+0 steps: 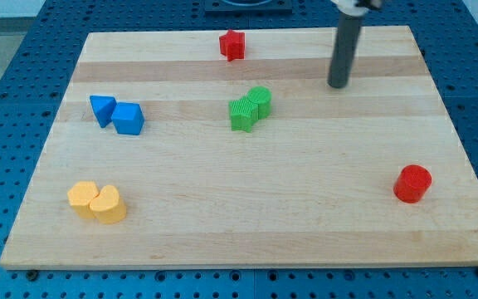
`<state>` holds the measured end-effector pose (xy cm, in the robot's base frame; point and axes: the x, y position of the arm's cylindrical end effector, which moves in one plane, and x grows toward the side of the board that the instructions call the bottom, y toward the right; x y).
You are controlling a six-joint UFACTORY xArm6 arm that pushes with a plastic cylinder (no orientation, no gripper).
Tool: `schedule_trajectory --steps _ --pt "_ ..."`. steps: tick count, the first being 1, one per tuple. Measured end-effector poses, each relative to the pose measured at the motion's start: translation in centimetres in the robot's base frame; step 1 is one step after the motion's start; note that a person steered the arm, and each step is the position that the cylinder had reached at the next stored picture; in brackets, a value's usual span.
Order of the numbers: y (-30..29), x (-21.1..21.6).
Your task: Move blue triangle right a bit
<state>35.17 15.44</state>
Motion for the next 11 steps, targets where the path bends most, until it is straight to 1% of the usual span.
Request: schedule_trajectory --steps 2,3,4,6,7,8,11 --pt "5.6 9.4" --pt "7.0 13.1" --pt "7.7 16.8" --pt "7.7 22.2" --pt "6.7 23.8" --pt "5.9 23.6" --pt "0.9 18.7"
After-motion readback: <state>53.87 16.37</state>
